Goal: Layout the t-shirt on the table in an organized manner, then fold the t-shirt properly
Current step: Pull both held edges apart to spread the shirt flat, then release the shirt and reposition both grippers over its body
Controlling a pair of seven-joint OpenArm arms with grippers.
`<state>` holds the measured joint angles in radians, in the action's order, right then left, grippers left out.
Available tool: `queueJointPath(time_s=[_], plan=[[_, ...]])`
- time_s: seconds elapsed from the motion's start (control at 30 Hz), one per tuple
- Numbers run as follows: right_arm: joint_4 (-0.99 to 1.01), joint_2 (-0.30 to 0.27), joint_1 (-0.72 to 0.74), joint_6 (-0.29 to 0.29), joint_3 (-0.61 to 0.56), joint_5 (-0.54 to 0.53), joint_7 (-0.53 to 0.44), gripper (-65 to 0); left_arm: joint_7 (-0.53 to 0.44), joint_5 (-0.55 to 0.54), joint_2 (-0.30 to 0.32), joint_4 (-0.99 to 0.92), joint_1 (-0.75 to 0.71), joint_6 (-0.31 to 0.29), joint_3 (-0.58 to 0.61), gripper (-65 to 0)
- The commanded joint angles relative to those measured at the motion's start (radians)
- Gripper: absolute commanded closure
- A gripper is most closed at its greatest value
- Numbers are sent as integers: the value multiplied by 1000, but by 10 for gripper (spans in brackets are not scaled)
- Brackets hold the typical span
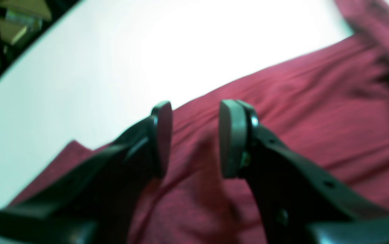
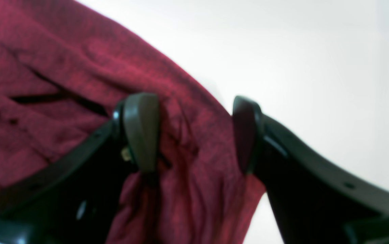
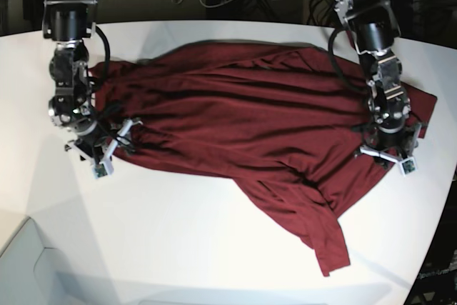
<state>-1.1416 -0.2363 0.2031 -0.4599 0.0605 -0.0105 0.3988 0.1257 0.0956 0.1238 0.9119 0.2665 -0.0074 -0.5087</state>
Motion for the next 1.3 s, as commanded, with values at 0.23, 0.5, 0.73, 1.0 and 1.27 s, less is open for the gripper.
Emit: queueJointPath(time_s=[0.23,0.5,0.73,1.0,1.27], plan=[[70,-64,54,-3,32,11,7,-348,-21,-9,35,-136,50,2,0,-225],[131,-73,91,2,241,11,7,-348,-19,-9,32,-3,-105,2,-8,-225],[113,-50,80,95,298,7,5,-348,-19,-9,6,155,-177,2,-6,-225],[-197,35,17,97,295,5,5,-352,-18,-9,-34,367,-160,2,0,-225],[-314,94,-72,97,200,8,16,-352,-14,-9,-34,324,-72,2,126,-225]])
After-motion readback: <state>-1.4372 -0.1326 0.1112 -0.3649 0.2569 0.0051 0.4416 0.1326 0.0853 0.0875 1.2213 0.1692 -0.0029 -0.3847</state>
